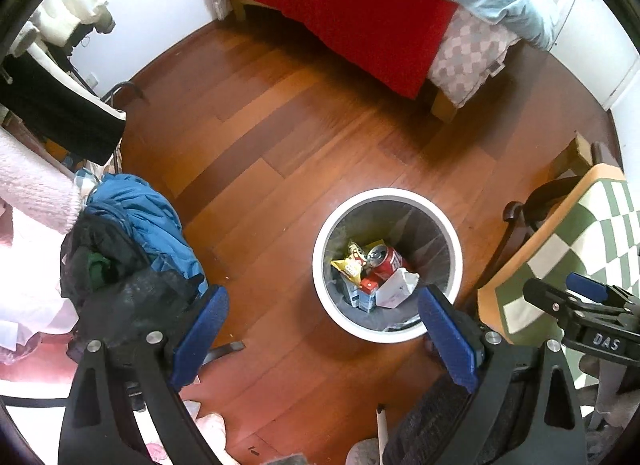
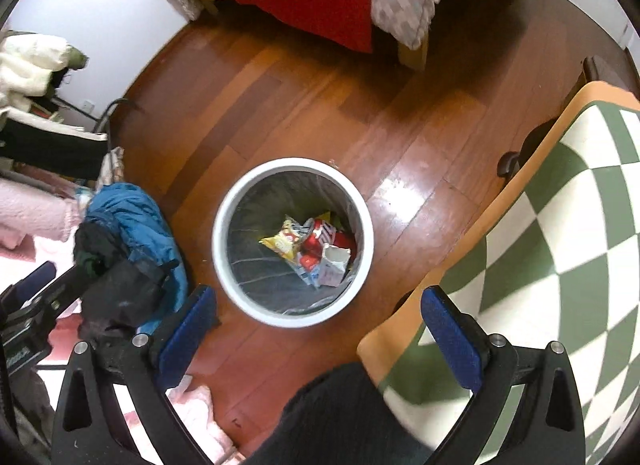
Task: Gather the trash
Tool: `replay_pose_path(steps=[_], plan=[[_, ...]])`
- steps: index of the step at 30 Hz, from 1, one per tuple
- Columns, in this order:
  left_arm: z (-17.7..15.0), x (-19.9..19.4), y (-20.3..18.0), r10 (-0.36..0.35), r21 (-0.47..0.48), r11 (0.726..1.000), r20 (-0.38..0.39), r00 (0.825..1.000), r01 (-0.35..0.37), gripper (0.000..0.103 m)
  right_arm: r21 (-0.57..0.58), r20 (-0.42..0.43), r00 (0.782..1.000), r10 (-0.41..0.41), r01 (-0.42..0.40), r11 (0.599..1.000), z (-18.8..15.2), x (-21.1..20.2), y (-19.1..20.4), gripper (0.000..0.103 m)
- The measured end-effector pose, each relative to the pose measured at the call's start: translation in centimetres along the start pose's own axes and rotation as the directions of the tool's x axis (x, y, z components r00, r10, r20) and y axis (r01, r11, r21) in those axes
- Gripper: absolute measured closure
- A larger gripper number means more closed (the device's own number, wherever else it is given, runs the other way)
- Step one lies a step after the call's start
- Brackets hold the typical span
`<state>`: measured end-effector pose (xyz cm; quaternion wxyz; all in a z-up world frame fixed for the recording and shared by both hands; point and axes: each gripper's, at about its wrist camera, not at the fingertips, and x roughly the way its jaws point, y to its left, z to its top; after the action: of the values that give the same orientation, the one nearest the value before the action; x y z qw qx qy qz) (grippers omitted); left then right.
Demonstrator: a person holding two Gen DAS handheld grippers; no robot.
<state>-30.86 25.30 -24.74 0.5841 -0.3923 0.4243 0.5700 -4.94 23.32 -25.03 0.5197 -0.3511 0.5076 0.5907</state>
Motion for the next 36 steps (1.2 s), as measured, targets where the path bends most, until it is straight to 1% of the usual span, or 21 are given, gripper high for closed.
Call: replay_pose_path(steps=[6,13,18,22,28,32,36], plan=[[-1.3,-4.5,0.1,-0.027,-0.002,1.0,0.046,0.999,0.027,0.006,-0.033,0.044,0.998,0.035,-0.033,0.999,-2.5,-6.1,0.6,0.0],[-2.4,-11.2,-0.1,-0.095,0.01,0.995,0.104,0.99,0.095,0.006,-0.084,0.095,0.989,0.112,-0.104,0.991,-5.5,-14.8,1.9,0.0],[-3.1,-16.4,-0.4,-0.169,0.023,0.986,0.143,0.975,0.167,0.006,-0.112,0.134,0.976,0.171,-0.156,0.981,-6.8,-20.4,2.6,0.0],[-3.5,-19.6,-0.5,-0.21,0.033,0.978,0.172,0.962,0.207,0.006,-0.131,0.157,0.963,0.218,-0.199,0.971,-7.6,-24.5,3.2,0.0],[-3.8,-23.5,-0.4,-0.255,0.038,0.967,0.203,0.945,0.253,0.006,-0.168,0.158,0.948,0.275,-0.249,0.954,-8.2,-28.8,4.2,0.0],[-4.0,-25.1,-0.5,-0.278,0.041,0.96,0.209,0.937,0.276,0.006,-0.183,0.143,0.94,0.311,-0.283,0.941,-8.5,-30.7,4.7,0.0],[-4.3,-26.2,-0.3,-0.296,0.042,0.955,0.207,0.933,0.293,0.006,-0.191,0.128,0.937,0.324,-0.297,0.936,-8.6,-31.7,5.1,0.0]])
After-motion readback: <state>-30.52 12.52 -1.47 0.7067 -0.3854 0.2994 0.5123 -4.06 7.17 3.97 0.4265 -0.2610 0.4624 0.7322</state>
